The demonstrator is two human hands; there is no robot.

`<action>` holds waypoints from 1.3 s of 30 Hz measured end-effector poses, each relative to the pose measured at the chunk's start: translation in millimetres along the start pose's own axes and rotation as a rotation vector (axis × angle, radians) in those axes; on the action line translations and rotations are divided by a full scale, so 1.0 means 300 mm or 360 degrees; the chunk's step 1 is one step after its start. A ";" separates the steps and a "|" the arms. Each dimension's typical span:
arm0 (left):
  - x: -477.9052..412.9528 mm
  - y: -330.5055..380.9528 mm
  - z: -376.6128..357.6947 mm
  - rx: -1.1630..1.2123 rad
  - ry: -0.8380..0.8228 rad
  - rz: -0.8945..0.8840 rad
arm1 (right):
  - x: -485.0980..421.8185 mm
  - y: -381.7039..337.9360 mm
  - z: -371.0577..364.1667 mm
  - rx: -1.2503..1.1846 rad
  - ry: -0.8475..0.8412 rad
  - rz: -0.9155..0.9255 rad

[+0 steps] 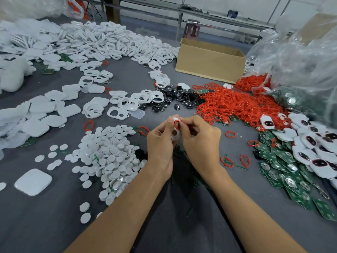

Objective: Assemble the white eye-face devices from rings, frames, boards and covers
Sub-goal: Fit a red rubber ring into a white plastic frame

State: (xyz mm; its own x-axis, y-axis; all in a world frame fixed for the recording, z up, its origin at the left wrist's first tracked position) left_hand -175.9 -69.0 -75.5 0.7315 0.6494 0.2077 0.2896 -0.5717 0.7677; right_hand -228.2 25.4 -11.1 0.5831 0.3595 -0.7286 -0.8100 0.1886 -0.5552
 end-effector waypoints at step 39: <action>-0.003 0.005 0.007 -0.0135 0.0078 -0.0019 | 0.010 -0.010 -0.024 0.0187 -0.0193 0.0070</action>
State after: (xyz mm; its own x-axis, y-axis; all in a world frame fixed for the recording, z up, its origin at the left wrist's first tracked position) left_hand -174.7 -71.4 -75.9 0.6965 0.6810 0.2262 0.2432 -0.5205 0.8185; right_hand -223.6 19.2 -14.5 0.5409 0.4762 -0.6933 -0.8404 0.2735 -0.4678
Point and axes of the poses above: each hand's wrist, its own x-axis away from the middle knuckle, its own z-axis out of the back of the hand, y = z × x, the point moved 8 cm from there along -x, towards the middle knuckle, and after that the axes turned 5 degrees about z, right-handed, at the moved point
